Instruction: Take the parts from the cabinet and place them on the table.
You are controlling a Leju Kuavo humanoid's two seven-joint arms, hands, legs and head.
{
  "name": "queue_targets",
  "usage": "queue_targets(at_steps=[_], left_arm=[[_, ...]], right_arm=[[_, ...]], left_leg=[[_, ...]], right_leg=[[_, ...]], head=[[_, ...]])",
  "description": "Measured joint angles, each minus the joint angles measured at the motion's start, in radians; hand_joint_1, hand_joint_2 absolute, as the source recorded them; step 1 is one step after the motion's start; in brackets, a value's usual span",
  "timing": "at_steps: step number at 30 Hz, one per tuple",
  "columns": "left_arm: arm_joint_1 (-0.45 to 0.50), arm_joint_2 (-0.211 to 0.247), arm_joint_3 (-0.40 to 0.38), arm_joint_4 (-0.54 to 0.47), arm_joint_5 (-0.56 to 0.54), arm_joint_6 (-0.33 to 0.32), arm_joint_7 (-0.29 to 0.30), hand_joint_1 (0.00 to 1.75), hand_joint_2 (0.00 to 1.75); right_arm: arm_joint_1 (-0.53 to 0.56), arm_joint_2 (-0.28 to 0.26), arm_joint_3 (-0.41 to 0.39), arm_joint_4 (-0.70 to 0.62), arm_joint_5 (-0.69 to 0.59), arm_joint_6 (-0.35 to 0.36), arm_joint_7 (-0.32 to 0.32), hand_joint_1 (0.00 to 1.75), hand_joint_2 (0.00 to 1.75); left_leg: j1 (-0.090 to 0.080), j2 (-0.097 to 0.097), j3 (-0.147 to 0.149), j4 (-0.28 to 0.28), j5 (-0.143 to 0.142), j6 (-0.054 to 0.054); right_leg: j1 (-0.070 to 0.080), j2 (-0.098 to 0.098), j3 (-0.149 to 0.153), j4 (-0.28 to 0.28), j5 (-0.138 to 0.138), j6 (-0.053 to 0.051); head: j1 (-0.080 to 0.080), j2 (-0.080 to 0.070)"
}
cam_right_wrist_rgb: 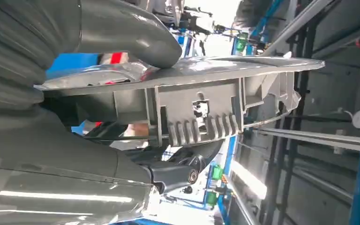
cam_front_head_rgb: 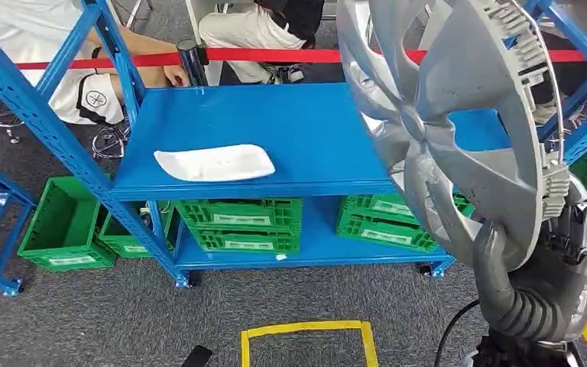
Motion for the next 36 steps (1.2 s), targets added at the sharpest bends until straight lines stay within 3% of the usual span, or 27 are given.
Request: queue_targets(at_steps=[1, 3, 4, 7, 8, 9, 11, 12, 13, 15, 16, 17, 18, 19, 20, 22, 23, 24, 26, 27, 28, 30, 31, 32, 33, 34, 36], left_arm=[[0.000, 0.002, 0.000, 0.000, 0.000, 0.000, 0.000, 0.00, 0.00], [-0.002, 0.002, 0.000, 0.000, -0.001, 0.002, -0.006, 0.00, 0.00], [-0.003, 0.002, 0.000, 0.000, -0.002, 0.005, -0.011, 0.00, 0.00], [0.000, 0.007, 0.000, 0.000, -0.003, 0.018, -0.026, 0.00, 0.00], [-0.004, 0.009, 0.000, 0.000, -0.003, 0.021, -0.032, 0.00, 0.00], [-0.006, 0.011, 0.001, 0.000, -0.002, 0.025, -0.040, 0.00, 0.00], [-0.006, 0.012, 0.002, 0.000, 0.000, 0.029, -0.049, 0.00, 0.00], [-0.005, 0.014, 0.002, 0.000, 0.000, 0.032, -0.050, 0.00, 0.00], [-0.004, 0.016, 0.002, 0.000, 0.000, 0.034, -0.051, 0.00, 0.00], [-0.003, 0.018, 0.003, 0.000, 0.002, 0.038, -0.060, 0.00, 0.00], [-0.002, 0.019, 0.003, 0.000, 0.003, 0.043, -0.065, 0.00, 0.00], [0.000, 0.021, 0.003, 0.000, 0.008, 0.047, -0.069, 0.00, 0.00], [0.005, 0.019, 0.004, -0.003, 0.011, 0.051, -0.071, 0.00, 0.00], [0.010, 0.021, 0.004, -0.003, 0.013, 0.054, -0.071, 0.00, 0.00], [0.015, 0.023, 0.004, -0.003, 0.015, 0.054, -0.068, 0.00, 0.00], [0.026, 0.027, 0.004, -0.003, 0.021, 0.053, -0.043, 0.00, 0.00], [0.029, 0.032, 0.004, -0.003, 0.025, 0.052, -0.026, 0.00, 0.00], [0.031, 0.033, 0.004, -0.002, 0.031, 0.048, -0.006, 0.00, 0.00], [0.032, 0.035, 0.004, -0.002, 0.035, 0.037, 0.020, 0.00, 0.00], [0.032, 0.035, 0.004, -0.002, 0.036, 0.033, 0.028, 0.00, 0.00], [0.032, 0.035, 0.004, -0.002, 0.039, 0.032, 0.033, 0.00, 0.00], [0.034, 0.035, 0.004, -0.002, 0.042, 0.029, 0.034, 0.00, 0.00], [0.034, 0.034, 0.004, -0.002, 0.043, 0.027, 0.033, 0.00, 0.00], [0.034, 0.033, 0.004, -0.002, 0.043, 0.027, 0.032, 0.00, 0.00], [0.033, 0.027, 0.004, -0.003, 0.043, 0.027, 0.029, 0.00, 0.00], [0.032, 0.024, 0.005, -0.004, 0.043, 0.027, 0.026, 0.00, 0.00], [0.033, 0.020, 0.005, -0.005, 0.042, 0.024, 0.024, 0.00, 0.00]], right_arm=[[0.001, 0.000, 0.000, 0.000, 0.000, -0.002, 0.000, 1.75, 1.75], [0.004, 0.000, 0.000, -0.002, 0.000, -0.004, -0.001, 1.75, 1.75], [0.006, 0.000, 0.000, -0.001, -0.002, -0.004, -0.002, 1.75, 1.75], [0.004, 0.001, 0.003, -0.001, -0.003, -0.002, -0.007, 1.75, 1.75], [0.005, 0.000, 0.004, -0.001, -0.002, -0.002, -0.007, 1.75, 1.75], [0.004, 0.000, 0.006, -0.001, 0.003, -0.002, -0.005, 1.75, 1.75], [0.003, 0.000, 0.008, 0.000, 0.011, -0.002, 0.001, 1.75, 1.75], [0.004, 0.000, 0.010, 0.000, 0.012, -0.002, 0.002, 1.75, 1.75], [0.004, 0.000, 0.013, 0.000, 0.013, -0.002, 0.003, 1.75, 1.75], [0.003, 0.001, 0.015, 0.000, 0.023, -0.007, 0.009, 1.75, 1.75], [0.003, 0.001, 0.016, 0.000, 0.035, -0.014, 0.015, 1.75, 1.75], [0.003, 0.001, 0.019, -0.001, 0.047, -0.023, 0.021, 1.75, 1.75], [0.002, 0.001, 0.020, -0.003, 0.056, -0.035, 0.027, 1.75, 1.75], [0.002, 0.001, 0.021, -0.005, 0.063, -0.044, 0.031, 1.75, 1.75], [0.003, 0.001, 0.021, -0.004, 0.067, -0.049, 0.032, 1.75, 1.75], [0.005, 0.002, 0.020, -0.005, 0.070, -0.056, 0.032, 1.75, 1.75], [0.009, 0.003, 0.020, -0.005, 0.070, -0.058, 0.032, 1.75, 1.75], [0.013, 0.007, 0.020, -0.005, 0.069, -0.058, 0.031, 1.75, 1.75], [0.033, 0.012, 0.016, -0.010, 0.062, -0.058, 0.027, 1.75, 1.75], [0.045, 0.015, 0.012, -0.012, 0.057, -0.058, 0.023, 1.75, 1.75], [0.055, 0.019, 0.009, -0.012, 0.050, -0.058, 0.018, 1.75, 1.75], [0.076, 0.027, -0.005, -0.014, 0.039, -0.059, 0.009, 1.75, 1.75], [0.086, 0.032, -0.011, -0.018, 0.034, -0.059, 0.009, 1.75, 1.75], [0.094, 0.036, -0.018, -0.021, 0.029, -0.059, 0.009, 1.75, 1.75], [0.097, 0.038, -0.024, -0.023, 0.024, -0.059, 0.010, 1.75, 1.75], [0.103, 0.039, -0.032, -0.026, 0.021, -0.059, 0.012, 1.75, 1.75], [0.111, 0.041, -0.043, -0.029, 0.028, -0.059, 0.029, 1.75, 1.75]], left_leg=[[0.004, 0.001, 0.056, -0.071, 0.028, -0.005], [0.005, -0.002, 0.159, -0.221, -0.012, -0.008], [0.005, -0.003, 0.163, -0.237, -0.028, 0.013], [0.002, -0.004, 0.139, -0.239, -0.011, 0.042], [0.004, -0.001, 0.132, -0.238, -0.001, 0.055], [0.002, -0.001, 0.118, -0.238, 0.012, 0.064], [-0.003, -0.001, 0.090, -0.237, 0.035, 0.070], [-0.006, 0.000, 0.075, -0.237, 0.047, 0.071], [-0.010, 0.000, 0.058, -0.236, 0.059, 0.073], [-0.018, 0.002, 0.030, -0.236, 0.081, 0.074], [-0.025, 0.002, 0.017, -0.236, 0.093, 0.074], [-0.027, 0.002, 0.010, -0.236, 0.103, 0.074], [-0.029, 0.003, 0.005, -0.236, 0.111, 0.070], [-0.029, 0.007, 0.002, -0.236, 0.121, 0.065], [-0.025, 0.011, -0.002, -0.240, 0.133, 0.060], [-0.022, 0.015, -0.005, -0.250, 0.155, 0.048], [-0.019, 0.013, -0.010, -0.241, 0.136, 0.045], [-0.019, 0.007, -0.022, -0.218, 0.082, 0.037], [-0.013, -0.001, -0.053, -0.089, -0.051, 0.026], [-0.010, -0.002, -0.068, -0.012, -0.088, 0.020], [-0.008, -0.002, -0.074, 0.042, -0.087, 0.015], [-0.003, -0.001, -0.039, 0.050, -0.005, 0.006], [0.001, 0.000, 0.005, 0.005, 0.033, 0.001], [0.007, 0.001, 0.074, -0.075, 0.040, -0.005], [0.010, -0.001, 0.133, -0.161, -0.013, -0.014], [0.003, -0.004, 0.173, -0.228, -0.040, -0.001], [-0.002, -0.004, 0.162, -0.227, -0.043, 0.027]], right_leg=[[-0.004, 0.000, -0.018, 0.014, 0.004, 0.006], [-0.001, 0.002, -0.046, 0.045, 0.008, 0.017], [-0.001, 0.002, -0.049, 0.048, 0.014, 0.025], [-0.006, 0.003, -0.058, 0.046, 0.040, 0.041], [-0.008, 0.006, -0.068, 0.058, 0.008, 0.046], [-0.009, 0.006, -0.077, 0.098, -0.055, 0.051], [-0.010, 0.006, -0.099, 0.234, -0.169, 0.058], [-0.010, 0.007, -0.105, 0.299, -0.199, 0.058], [-0.010, 0.007, -0.101, 0.342, -0.200, 0.057], [-0.007, 0.009, -0.050, 0.305, -0.136, 0.044], [-0.002, 0.010, 0.010, 0.223, -0.097, 0.030], [0.006, 0.013, 0.073, 0.132, -0.085, 0.012], [0.021, 0.016, 0.141, 0.031, -0.111, -0.007], [0.017, 0.015, 0.169, -0.025, -0.122, -0.009], [0.024, 0.019, 0.162, -0.026, -0.118, -0.003], [0.028, 0.020, 0.149, -0.033, -0.095, -0.009], [0.016, 0.013, 0.144, -0.046, -0.076, -0.009], [0.017, 0.013, 0.128, -0.046, -0.063, -0.014], [0.017, 0.009, 0.095, -0.039, -0.041, -0.018], [0.017, 0.006, 0.075, -0.034, -0.029, -0.017], [0.016, 0.004, 0.053, -0.027, -0.018, -0.015], [0.011, 0.000, 0.006, -0.006, 0.000, -0.007], [0.007, -0.001, -0.018, 0.009, 0.007, 0.000], [0.004, -0.002, -0.041, 0.027, 0.011, 0.006], [0.007, -0.001, -0.056, 0.046, 0.013, 0.011], [0.007, -0.001, -0.065, 0.061, 0.016, 0.015], [0.005, -0.001, -0.069, 0.059, 0.034, 0.027]], head=[[-0.001, 0.000], [-0.014, 0.000], [-0.011, 0.000], [-0.006, 0.000], [-0.007, 0.000], [0.004, 0.000], [0.011, 0.000], [0.013, 0.000], [0.015, 0.000], [0.017, 0.000], [0.017, 0.000], [0.019, 0.000], [0.017, 0.000], [0.016, 0.000], [0.017, 0.000], [0.019, 0.000], [0.018, 0.000], [0.016, 0.000], [0.008, 0.000], [0.007, 0.000], [0.005, 0.000], [0.003, 0.000], [0.002, 0.000], [0.002, 0.000], [-0.002, 0.000], [-0.010, 0.000], [-0.004, 0.000]])
